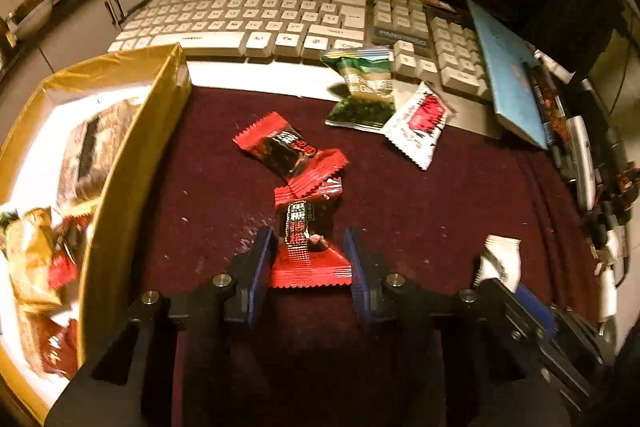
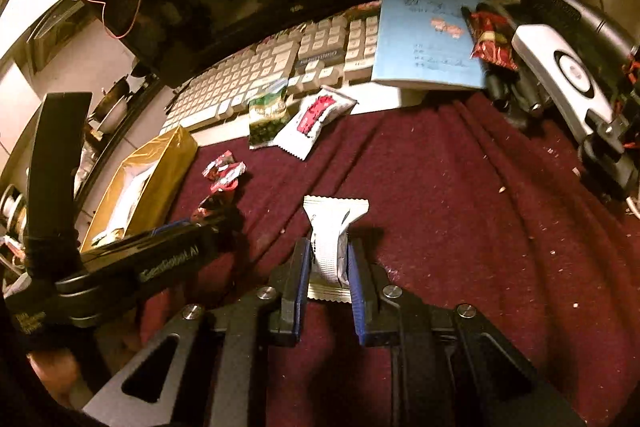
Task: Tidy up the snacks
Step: 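Carry the red candy and white wrapper toward the tray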
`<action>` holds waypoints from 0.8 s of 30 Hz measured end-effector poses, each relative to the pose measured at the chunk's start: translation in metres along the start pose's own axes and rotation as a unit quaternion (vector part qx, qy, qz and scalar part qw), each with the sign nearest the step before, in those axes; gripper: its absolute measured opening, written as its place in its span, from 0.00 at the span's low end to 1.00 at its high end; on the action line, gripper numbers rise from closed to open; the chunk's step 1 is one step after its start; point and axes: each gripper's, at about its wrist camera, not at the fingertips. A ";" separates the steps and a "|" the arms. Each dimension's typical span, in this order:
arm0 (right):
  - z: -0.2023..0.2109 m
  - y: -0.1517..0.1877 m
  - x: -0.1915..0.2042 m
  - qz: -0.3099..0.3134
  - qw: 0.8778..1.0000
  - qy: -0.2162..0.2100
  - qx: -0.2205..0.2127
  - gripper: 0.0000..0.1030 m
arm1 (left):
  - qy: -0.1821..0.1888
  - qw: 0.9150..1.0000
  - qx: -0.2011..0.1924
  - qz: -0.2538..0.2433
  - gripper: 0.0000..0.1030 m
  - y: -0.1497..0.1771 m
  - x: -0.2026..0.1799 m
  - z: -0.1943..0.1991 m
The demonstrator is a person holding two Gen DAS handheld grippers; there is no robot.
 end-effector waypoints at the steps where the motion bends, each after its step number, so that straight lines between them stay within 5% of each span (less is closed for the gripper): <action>1: 0.001 0.000 -0.002 -0.003 1.000 -0.002 -0.001 0.18 | 0.000 1.000 -0.001 0.001 0.32 0.002 0.001 0.002; 7: 0.001 0.002 0.000 -0.004 1.000 0.000 -0.004 0.18 | 0.032 0.999 -0.008 -0.004 0.32 0.028 0.007 0.016; 24: 0.001 0.004 0.005 0.011 1.000 0.004 -0.009 0.18 | 0.050 0.999 -0.009 -0.006 0.32 0.060 0.011 0.036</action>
Point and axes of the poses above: each gripper's, at about its wrist camera, not at the fingertips, and z roughly against the way its jaws point, x to its left, y to its underside, and after that the axes turned 2 degrees about y, right-handed
